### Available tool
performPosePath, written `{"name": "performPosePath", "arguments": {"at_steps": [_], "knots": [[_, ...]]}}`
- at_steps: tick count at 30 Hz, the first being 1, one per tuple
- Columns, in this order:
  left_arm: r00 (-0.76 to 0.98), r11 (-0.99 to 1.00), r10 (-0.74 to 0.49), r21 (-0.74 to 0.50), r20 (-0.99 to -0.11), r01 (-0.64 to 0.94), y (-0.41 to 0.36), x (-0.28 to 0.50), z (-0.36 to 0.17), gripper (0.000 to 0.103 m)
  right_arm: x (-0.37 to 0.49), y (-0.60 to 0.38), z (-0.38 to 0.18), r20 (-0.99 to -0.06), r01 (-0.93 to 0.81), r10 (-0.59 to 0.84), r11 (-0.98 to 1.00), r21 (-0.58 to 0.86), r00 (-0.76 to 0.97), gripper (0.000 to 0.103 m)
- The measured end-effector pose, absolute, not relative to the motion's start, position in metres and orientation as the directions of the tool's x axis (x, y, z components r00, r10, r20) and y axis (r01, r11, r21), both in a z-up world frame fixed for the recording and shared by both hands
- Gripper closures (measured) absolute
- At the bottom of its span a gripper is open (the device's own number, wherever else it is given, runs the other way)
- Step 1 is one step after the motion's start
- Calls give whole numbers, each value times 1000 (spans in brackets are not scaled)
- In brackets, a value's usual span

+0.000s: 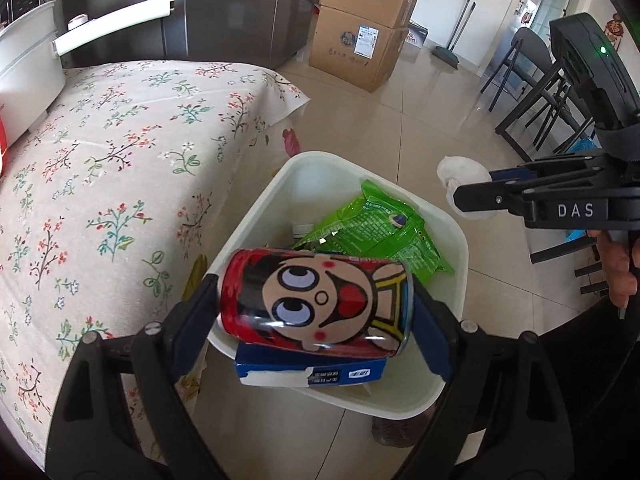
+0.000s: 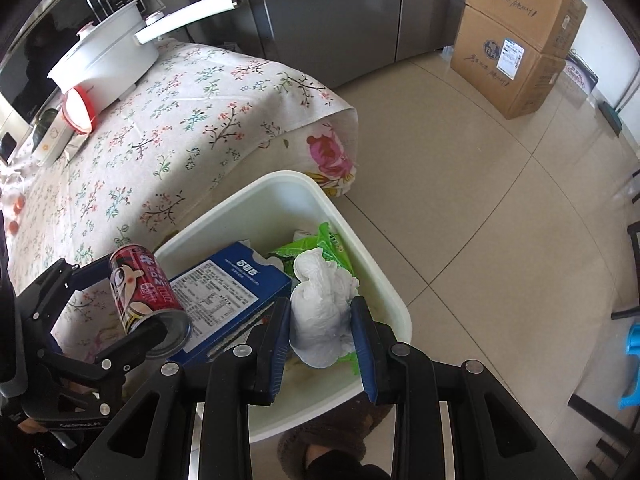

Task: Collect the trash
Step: 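Carry the red can and tissue ball over the white bin with both tools, then open both tools to drop the red can and tissue ball into the bin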

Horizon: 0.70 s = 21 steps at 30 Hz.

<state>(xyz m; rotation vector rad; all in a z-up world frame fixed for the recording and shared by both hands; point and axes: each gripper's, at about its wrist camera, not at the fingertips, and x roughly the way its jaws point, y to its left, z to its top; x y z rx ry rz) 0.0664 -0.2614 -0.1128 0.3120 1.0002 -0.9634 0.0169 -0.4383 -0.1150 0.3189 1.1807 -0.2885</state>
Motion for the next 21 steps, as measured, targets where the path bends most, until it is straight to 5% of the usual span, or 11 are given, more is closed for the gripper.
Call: {"name": "performPosePath", "arguments": {"at_steps": [21], "knots": [[336,719,-466,-129,-819,683,-180,81,-79,8,52,-416,-138,-962,365,-46,929,58,270,72]]}}
